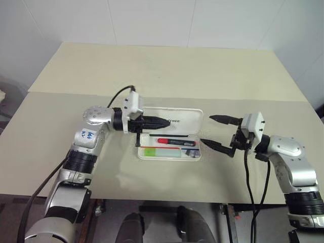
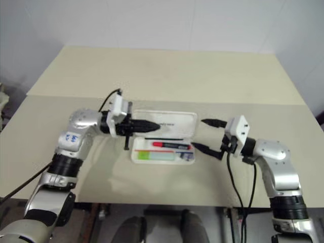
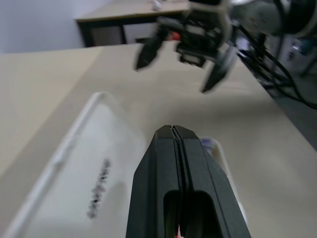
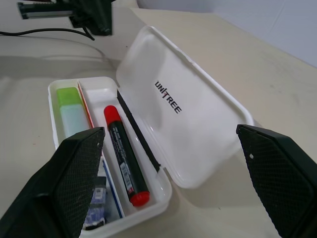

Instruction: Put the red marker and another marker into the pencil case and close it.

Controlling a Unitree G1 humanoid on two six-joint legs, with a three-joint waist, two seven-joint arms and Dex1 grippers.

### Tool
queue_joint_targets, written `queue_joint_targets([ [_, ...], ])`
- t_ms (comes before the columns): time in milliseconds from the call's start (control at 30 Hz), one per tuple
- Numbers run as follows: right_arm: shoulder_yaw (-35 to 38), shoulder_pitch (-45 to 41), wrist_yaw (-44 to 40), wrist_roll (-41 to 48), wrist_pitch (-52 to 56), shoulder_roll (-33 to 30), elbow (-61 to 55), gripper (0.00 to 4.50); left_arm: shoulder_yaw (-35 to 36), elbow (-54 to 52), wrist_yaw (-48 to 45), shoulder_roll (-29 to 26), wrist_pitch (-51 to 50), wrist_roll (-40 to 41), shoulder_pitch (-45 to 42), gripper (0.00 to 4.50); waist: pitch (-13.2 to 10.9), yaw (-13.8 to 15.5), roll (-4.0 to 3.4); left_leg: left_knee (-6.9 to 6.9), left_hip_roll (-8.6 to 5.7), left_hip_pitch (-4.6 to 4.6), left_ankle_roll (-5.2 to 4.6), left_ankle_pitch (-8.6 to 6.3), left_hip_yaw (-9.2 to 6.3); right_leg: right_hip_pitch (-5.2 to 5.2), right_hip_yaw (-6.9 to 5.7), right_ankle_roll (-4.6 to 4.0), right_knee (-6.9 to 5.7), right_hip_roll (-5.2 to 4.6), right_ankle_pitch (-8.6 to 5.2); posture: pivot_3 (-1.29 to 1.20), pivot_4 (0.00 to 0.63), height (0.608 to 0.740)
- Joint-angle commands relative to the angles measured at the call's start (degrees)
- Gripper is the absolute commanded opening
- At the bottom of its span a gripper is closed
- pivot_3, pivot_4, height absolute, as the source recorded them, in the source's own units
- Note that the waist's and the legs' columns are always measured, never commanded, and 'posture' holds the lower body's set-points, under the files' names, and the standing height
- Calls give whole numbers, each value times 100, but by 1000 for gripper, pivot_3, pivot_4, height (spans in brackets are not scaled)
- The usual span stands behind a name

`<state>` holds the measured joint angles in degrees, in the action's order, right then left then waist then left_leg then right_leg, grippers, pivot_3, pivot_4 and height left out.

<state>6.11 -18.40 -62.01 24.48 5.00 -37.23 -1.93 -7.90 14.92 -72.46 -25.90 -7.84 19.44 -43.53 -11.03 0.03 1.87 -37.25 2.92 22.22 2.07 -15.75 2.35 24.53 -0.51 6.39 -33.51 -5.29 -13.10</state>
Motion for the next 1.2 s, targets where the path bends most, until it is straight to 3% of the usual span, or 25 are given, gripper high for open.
queue_joint_targets([
  [33,222,43,7,146,-20,-101,-205,4500,89,-124,-24,7,157,27,19,34,0,-2,0,0,0,-1,0,0,0,0,0,0,0,0,0,0,150,740],
  [200,218,306,101,156,11,-23,-423,4500,679,-505,273,329,-18,735,35,34,0,-3,0,-1,0,1,0,0,-1,0,1,0,-1,-1,0,0,150,740],
  [300,203,373,142,165,28,13,-491,4500,914,-558,620,371,-1,762,76,34,0,-14,0,-1,0,0,0,0,0,0,2,1,-1,-1,0,0,150,740],
  [567,273,402,82,234,33,-70,-470,4500,1138,488,1719,-62,591,-208,144,34,0,-6,0,-5,0,-4,-2,2,-1,-1,3,2,-5,0,1,0,150,740],
  [800,557,502,-125,644,221,-326,-696,4500,1398,1774,2743,-110,1210,-665,-196,34,0,20,0,1,0,-1,-1,2,0,-1,0,3,-2,-1,2,0,150,740],
  [967,557,592,-81,644,293,-391,-815,4500,1312,2220,2936,4,1281,-824,-406,34,0,65,1,0,0,-1,-1,2,1,-2,-2,5,0,-2,3,0,150,740],
  [1200,577,679,22,621,383,-380,-984,4500,906,2159,1947,217,1090,-715,-354,34,0,122,1,-1,0,-1,0,1,3,-1,-2,5,1,-1,3,0,150,740],
])
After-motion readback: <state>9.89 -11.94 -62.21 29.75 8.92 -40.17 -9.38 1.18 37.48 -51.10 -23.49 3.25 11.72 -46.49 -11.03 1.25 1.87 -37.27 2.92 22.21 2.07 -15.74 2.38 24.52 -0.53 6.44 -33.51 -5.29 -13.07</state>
